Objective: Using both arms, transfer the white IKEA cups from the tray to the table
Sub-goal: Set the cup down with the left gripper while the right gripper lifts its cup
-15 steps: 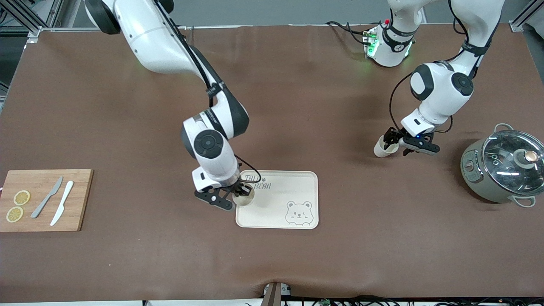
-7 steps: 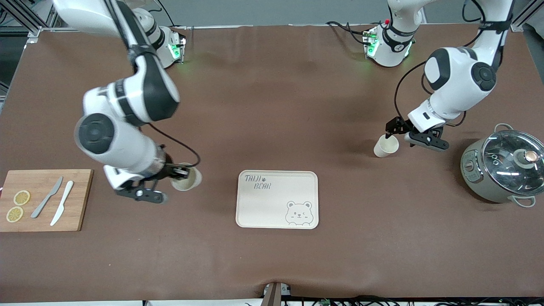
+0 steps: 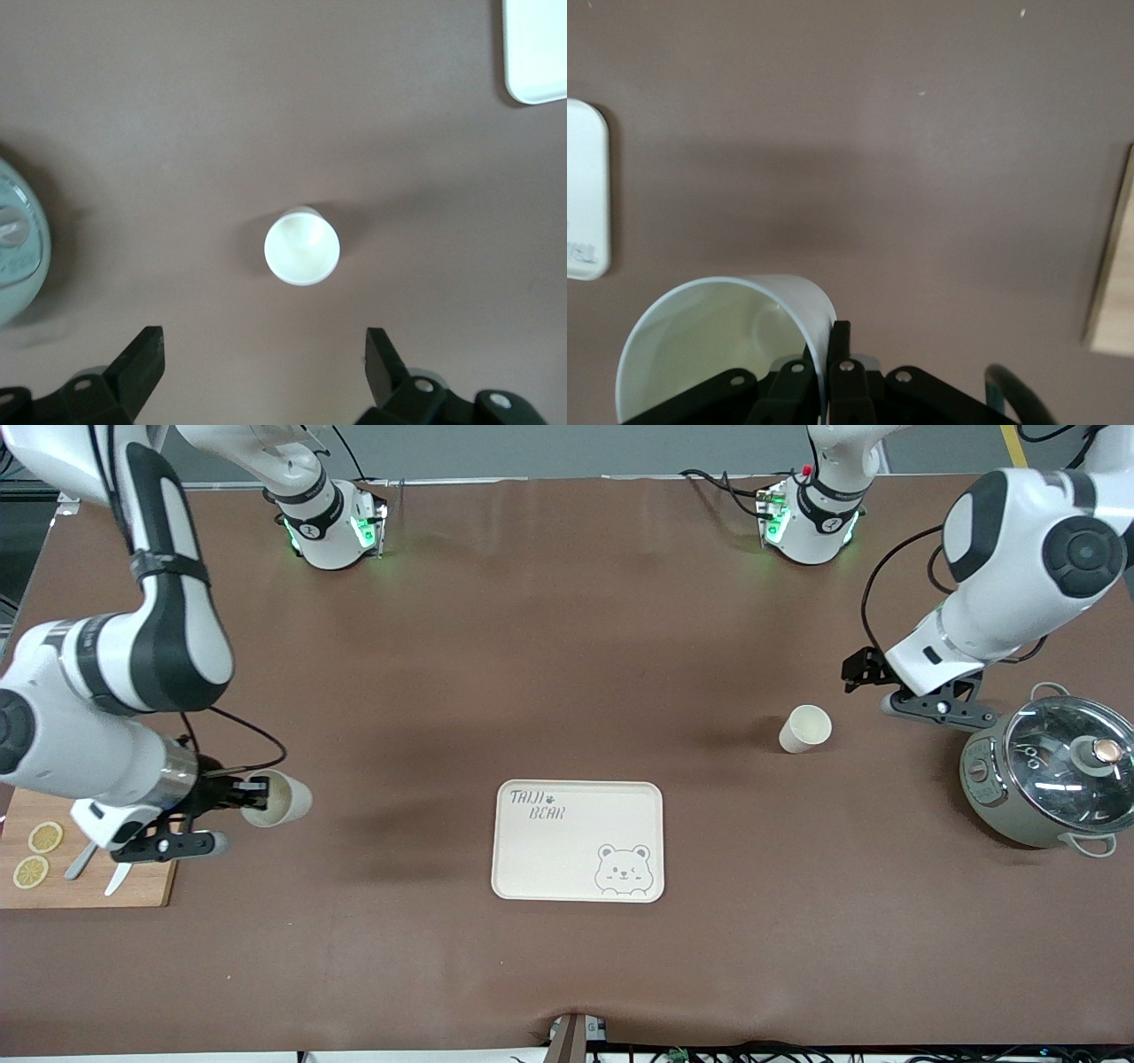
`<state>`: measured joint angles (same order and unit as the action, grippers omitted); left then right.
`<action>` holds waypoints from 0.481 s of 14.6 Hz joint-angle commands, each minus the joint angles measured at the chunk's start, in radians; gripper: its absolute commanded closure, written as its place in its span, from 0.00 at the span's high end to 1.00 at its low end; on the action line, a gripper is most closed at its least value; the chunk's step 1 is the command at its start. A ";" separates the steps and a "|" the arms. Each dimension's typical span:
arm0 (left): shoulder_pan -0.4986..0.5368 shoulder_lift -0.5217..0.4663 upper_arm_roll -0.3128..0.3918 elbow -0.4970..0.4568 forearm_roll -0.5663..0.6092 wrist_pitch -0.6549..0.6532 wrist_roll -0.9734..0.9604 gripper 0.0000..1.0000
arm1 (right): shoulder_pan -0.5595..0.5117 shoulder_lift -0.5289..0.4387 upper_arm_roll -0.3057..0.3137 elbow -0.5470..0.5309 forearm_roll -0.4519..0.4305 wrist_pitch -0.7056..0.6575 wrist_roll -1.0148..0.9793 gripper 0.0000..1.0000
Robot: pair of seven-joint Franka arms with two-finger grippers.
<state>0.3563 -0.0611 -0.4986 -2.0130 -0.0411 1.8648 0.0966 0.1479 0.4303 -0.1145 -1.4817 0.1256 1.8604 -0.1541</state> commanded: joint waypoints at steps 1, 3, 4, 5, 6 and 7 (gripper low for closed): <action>-0.010 -0.005 -0.002 0.101 0.023 -0.126 -0.028 1.00 | -0.045 -0.021 0.018 -0.084 0.011 0.103 -0.152 0.00; -0.126 -0.005 0.097 0.150 0.030 -0.176 -0.032 1.00 | -0.047 -0.009 0.018 -0.109 0.011 0.158 -0.191 0.00; -0.190 -0.005 0.160 0.169 0.032 -0.185 -0.050 1.00 | -0.048 -0.002 0.018 -0.123 0.011 0.190 -0.191 0.00; -0.235 -0.005 0.202 0.186 0.032 -0.194 -0.064 1.00 | -0.048 0.002 0.018 -0.147 0.011 0.225 -0.191 0.00; -0.272 -0.003 0.234 0.219 0.032 -0.206 -0.067 1.00 | -0.047 0.007 0.018 -0.178 0.011 0.282 -0.193 0.00; -0.292 0.001 0.258 0.256 0.030 -0.220 -0.074 1.00 | -0.045 0.011 0.018 -0.205 0.011 0.333 -0.193 0.00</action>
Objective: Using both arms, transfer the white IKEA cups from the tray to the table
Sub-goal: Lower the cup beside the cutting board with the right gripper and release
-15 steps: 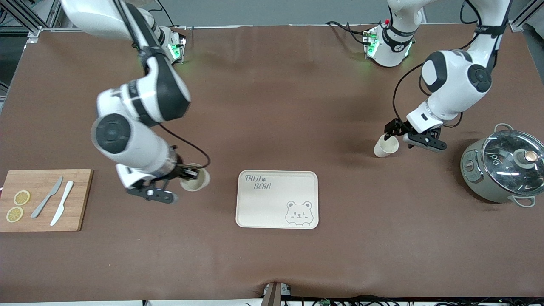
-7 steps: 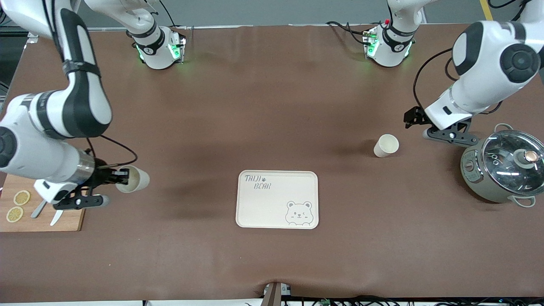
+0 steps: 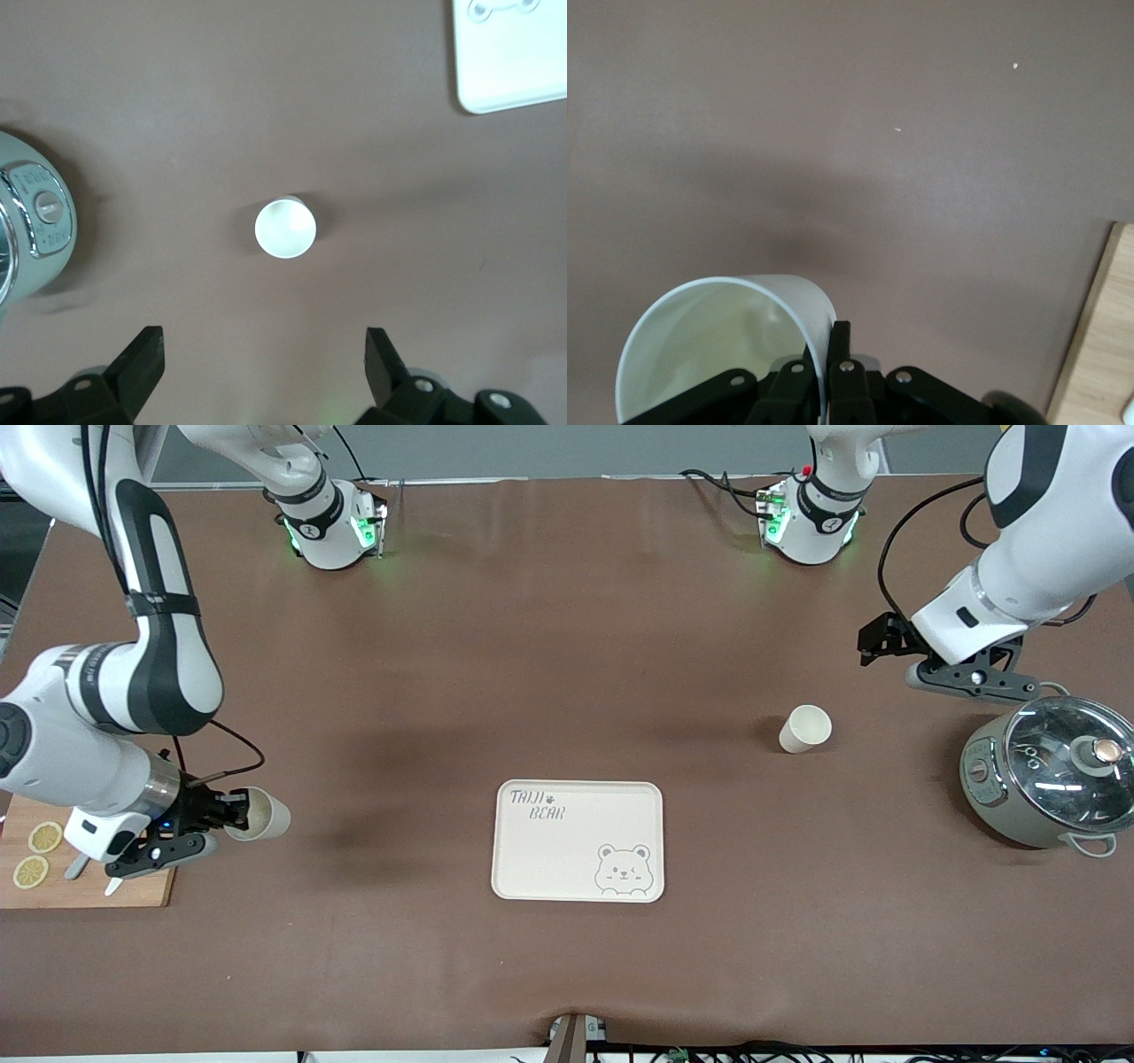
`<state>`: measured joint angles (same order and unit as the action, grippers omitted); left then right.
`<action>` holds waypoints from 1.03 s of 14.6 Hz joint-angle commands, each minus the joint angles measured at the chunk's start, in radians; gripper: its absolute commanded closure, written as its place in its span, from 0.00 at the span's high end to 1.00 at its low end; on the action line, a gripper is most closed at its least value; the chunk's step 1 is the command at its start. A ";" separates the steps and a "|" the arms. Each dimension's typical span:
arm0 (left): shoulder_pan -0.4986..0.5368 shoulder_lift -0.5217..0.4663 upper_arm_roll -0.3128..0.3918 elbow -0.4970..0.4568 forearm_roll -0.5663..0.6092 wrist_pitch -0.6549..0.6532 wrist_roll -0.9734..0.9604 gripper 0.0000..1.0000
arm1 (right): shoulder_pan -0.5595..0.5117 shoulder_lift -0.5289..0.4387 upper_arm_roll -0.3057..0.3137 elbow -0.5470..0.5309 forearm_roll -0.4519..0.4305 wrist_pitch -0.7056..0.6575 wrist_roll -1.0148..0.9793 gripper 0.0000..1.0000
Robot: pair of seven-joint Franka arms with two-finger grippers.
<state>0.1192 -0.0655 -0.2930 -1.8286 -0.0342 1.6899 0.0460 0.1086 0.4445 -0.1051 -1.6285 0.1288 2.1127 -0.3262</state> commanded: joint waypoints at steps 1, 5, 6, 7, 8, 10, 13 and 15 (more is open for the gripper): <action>-0.064 0.009 0.069 0.113 0.019 -0.062 -0.020 1.00 | -0.001 0.006 0.008 -0.076 0.008 0.122 -0.021 0.00; -0.153 0.044 0.163 0.268 -0.024 -0.099 -0.028 1.00 | -0.021 0.072 0.008 -0.076 0.008 0.203 -0.034 0.00; -0.153 0.068 0.163 0.331 -0.026 -0.116 -0.029 1.00 | -0.032 0.089 0.010 -0.074 0.008 0.219 -0.046 0.00; -0.158 0.101 0.163 0.380 -0.027 -0.154 -0.029 1.00 | -0.036 0.103 0.010 -0.073 0.008 0.231 -0.053 0.00; -0.161 0.133 0.164 0.441 -0.026 -0.189 -0.029 1.00 | -0.040 0.115 0.009 -0.071 0.008 0.242 -0.053 0.00; -0.158 0.158 0.166 0.485 -0.020 -0.226 -0.023 1.00 | -0.049 0.147 0.008 -0.071 0.008 0.283 -0.053 0.00; -0.231 0.151 0.251 0.485 -0.010 -0.251 -0.020 1.00 | -0.056 0.178 0.008 -0.071 0.006 0.317 -0.054 0.00; -0.282 0.150 0.333 0.483 -0.012 -0.251 -0.015 1.00 | -0.058 0.191 0.008 -0.073 0.006 0.331 -0.054 0.00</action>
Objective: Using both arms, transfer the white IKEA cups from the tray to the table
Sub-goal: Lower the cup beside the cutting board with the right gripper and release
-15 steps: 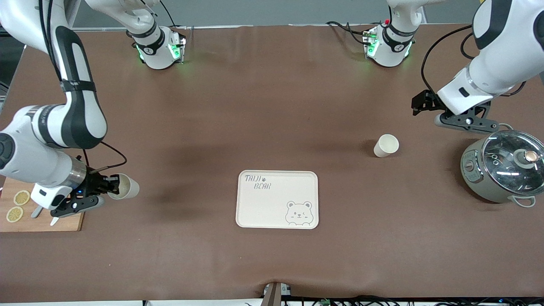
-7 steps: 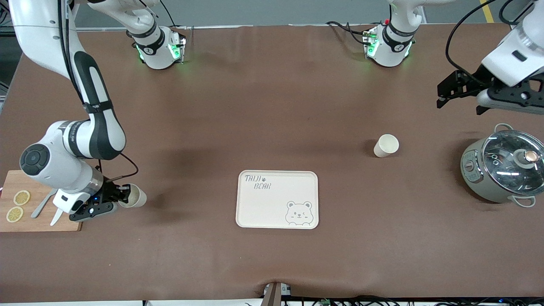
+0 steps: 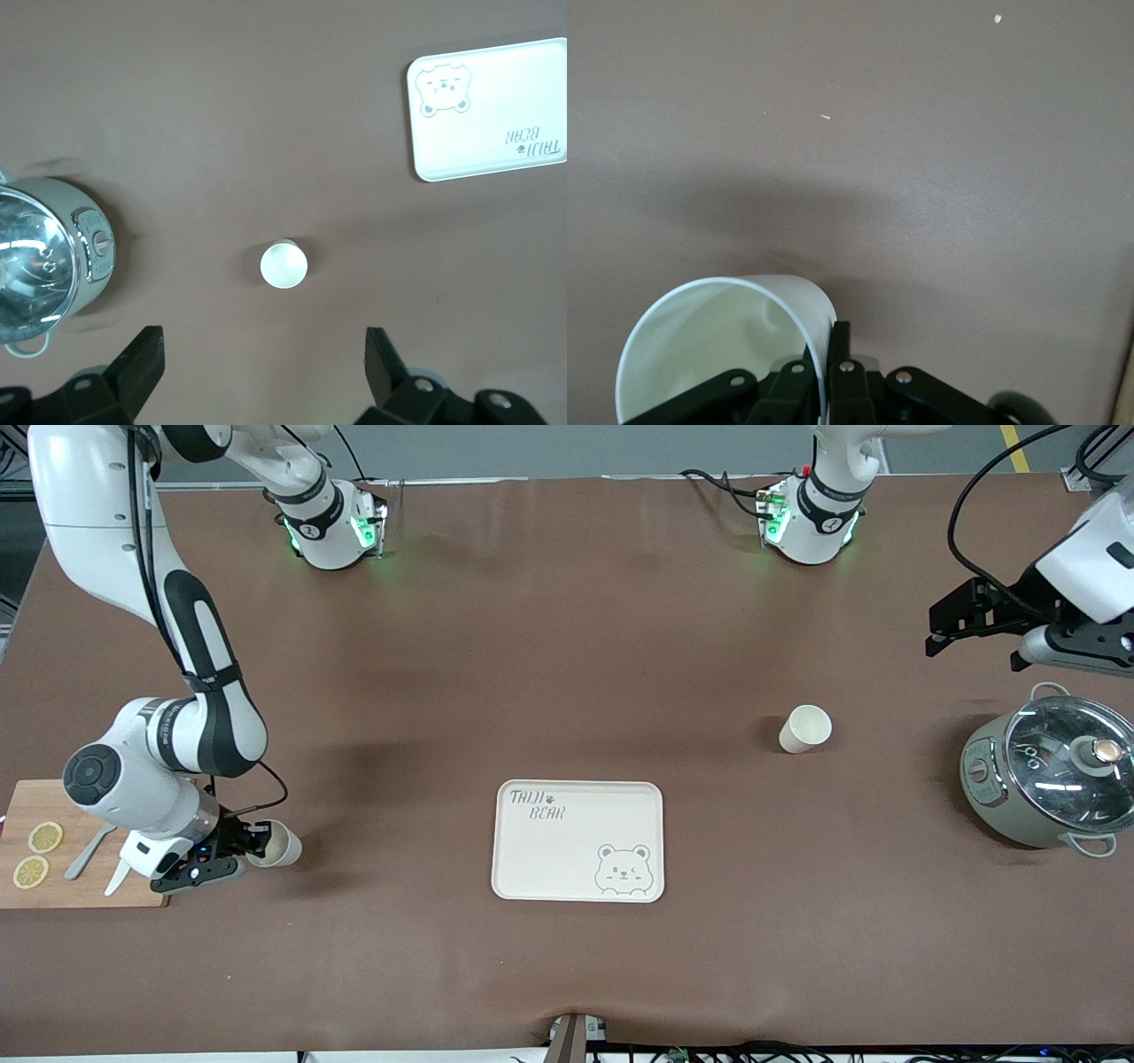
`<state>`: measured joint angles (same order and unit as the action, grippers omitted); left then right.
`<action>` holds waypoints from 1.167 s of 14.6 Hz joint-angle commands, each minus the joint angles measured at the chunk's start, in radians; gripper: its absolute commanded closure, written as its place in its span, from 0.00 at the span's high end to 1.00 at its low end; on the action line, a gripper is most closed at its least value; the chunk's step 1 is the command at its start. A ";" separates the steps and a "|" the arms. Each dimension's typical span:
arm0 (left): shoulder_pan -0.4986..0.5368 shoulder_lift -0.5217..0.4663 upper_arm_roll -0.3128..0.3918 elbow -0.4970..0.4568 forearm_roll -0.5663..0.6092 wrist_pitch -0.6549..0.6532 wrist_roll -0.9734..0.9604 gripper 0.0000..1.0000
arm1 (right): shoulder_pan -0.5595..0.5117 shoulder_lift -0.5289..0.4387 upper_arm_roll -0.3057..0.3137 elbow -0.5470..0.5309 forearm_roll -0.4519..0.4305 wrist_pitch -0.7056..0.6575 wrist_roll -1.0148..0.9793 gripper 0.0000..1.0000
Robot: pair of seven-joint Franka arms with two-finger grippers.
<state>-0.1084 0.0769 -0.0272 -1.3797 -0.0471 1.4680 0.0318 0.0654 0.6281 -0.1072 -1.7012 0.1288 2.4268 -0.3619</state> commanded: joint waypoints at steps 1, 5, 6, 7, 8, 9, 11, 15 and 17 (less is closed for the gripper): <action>-0.051 0.007 0.069 0.036 0.001 -0.029 0.000 1.00 | -0.015 0.015 0.011 0.000 0.006 0.024 -0.019 0.00; -0.042 0.012 0.072 0.034 0.044 -0.029 0.074 1.00 | -0.013 0.024 0.012 -0.002 0.008 0.048 -0.019 0.00; -0.039 0.014 0.073 0.034 0.043 -0.029 0.071 1.00 | -0.013 0.027 0.012 -0.002 0.008 0.049 -0.019 0.00; -0.030 0.015 0.072 0.033 0.038 -0.029 0.069 1.00 | -0.013 0.027 0.012 -0.002 0.008 0.054 -0.019 0.00; -0.008 0.015 0.067 0.033 0.035 -0.029 0.071 1.00 | -0.015 0.031 0.012 -0.002 0.008 0.060 -0.019 0.00; 0.004 0.015 0.067 0.033 0.021 -0.029 0.071 1.00 | -0.015 0.035 0.012 -0.002 0.008 0.063 -0.019 0.00; 0.007 0.015 0.069 0.030 0.018 -0.029 0.068 1.00 | -0.013 0.038 0.014 -0.002 0.008 0.067 -0.019 0.00; 0.009 0.015 0.067 0.016 0.030 -0.031 0.076 1.00 | -0.010 0.039 0.014 0.000 0.008 0.067 -0.019 0.38; 0.007 0.015 0.067 0.014 0.036 -0.044 0.076 1.00 | -0.012 0.039 0.014 0.002 0.008 0.067 -0.019 1.00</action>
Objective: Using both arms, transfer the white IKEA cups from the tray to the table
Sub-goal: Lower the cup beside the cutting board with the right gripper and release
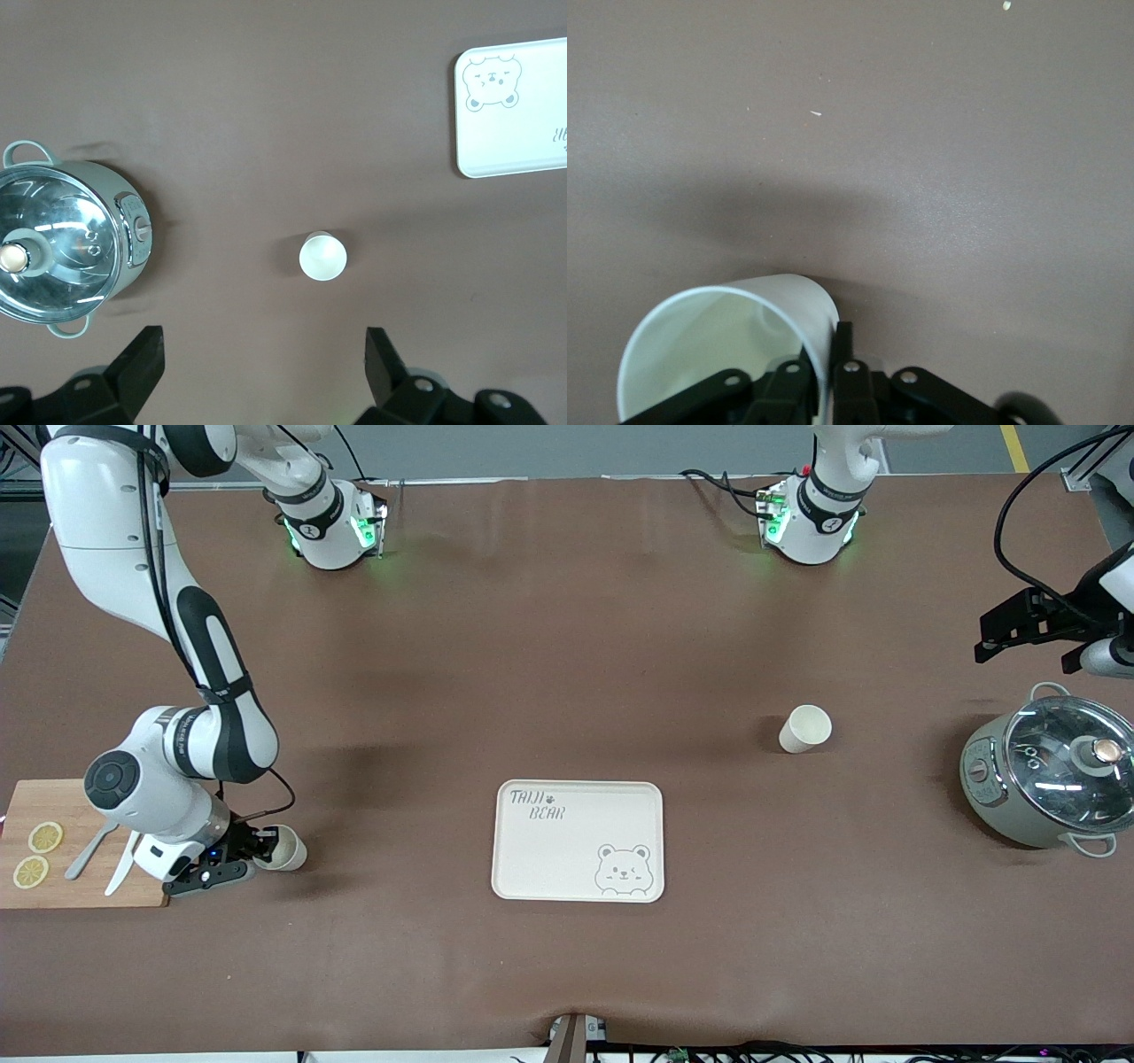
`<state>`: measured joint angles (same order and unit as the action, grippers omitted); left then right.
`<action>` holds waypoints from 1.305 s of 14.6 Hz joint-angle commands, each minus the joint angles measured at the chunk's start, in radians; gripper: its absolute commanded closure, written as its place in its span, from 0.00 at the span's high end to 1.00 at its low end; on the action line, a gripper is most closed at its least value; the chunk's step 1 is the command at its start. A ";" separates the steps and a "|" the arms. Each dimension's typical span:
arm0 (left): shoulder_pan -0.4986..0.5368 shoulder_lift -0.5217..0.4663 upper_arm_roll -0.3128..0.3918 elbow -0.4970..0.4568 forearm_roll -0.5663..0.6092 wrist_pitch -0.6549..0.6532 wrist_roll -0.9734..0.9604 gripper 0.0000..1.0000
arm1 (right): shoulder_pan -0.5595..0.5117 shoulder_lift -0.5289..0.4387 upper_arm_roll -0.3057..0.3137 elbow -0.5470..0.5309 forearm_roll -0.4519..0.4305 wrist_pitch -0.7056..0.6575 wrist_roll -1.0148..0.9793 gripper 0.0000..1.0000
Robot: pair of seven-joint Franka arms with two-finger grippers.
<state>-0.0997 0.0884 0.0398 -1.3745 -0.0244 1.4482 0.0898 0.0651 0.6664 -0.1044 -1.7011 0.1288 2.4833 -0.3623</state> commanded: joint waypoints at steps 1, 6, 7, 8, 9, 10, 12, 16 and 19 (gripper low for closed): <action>-0.002 0.004 0.000 0.009 0.015 -0.028 0.019 1.00 | -0.011 0.001 0.011 0.001 0.008 0.011 -0.024 1.00; -0.003 0.004 -0.012 0.009 0.047 -0.049 0.012 1.00 | -0.014 -0.005 0.011 0.014 0.008 0.000 -0.052 1.00; -0.003 0.002 -0.014 0.009 0.047 -0.049 0.007 1.00 | -0.016 -0.007 0.009 0.020 0.008 -0.003 -0.052 1.00; -0.003 -0.001 -0.014 0.011 0.046 -0.049 0.004 1.00 | -0.022 -0.007 0.009 0.029 0.006 -0.004 -0.053 1.00; -0.003 -0.003 -0.014 0.014 0.047 -0.048 0.004 1.00 | -0.025 -0.008 0.009 0.044 0.006 -0.012 -0.053 1.00; -0.005 -0.003 -0.014 0.014 0.047 -0.048 0.004 1.00 | -0.025 -0.010 0.009 0.069 0.006 -0.047 -0.053 1.00; -0.008 -0.003 -0.014 0.015 0.043 -0.048 0.001 1.00 | -0.039 -0.014 0.009 0.160 0.005 -0.198 -0.053 1.00; -0.006 -0.004 -0.012 0.017 0.041 -0.048 -0.010 1.00 | -0.057 -0.019 0.005 0.394 -0.008 -0.566 -0.049 1.00; -0.005 -0.004 -0.011 0.018 0.044 -0.048 -0.010 1.00 | -0.051 -0.021 -0.026 0.545 -0.009 -0.792 -0.037 1.00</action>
<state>-0.1042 0.0908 0.0313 -1.3681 -0.0052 1.4137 0.0856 0.0198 0.6343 -0.1203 -1.2624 0.1272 1.8155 -0.3994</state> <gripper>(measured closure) 0.000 0.000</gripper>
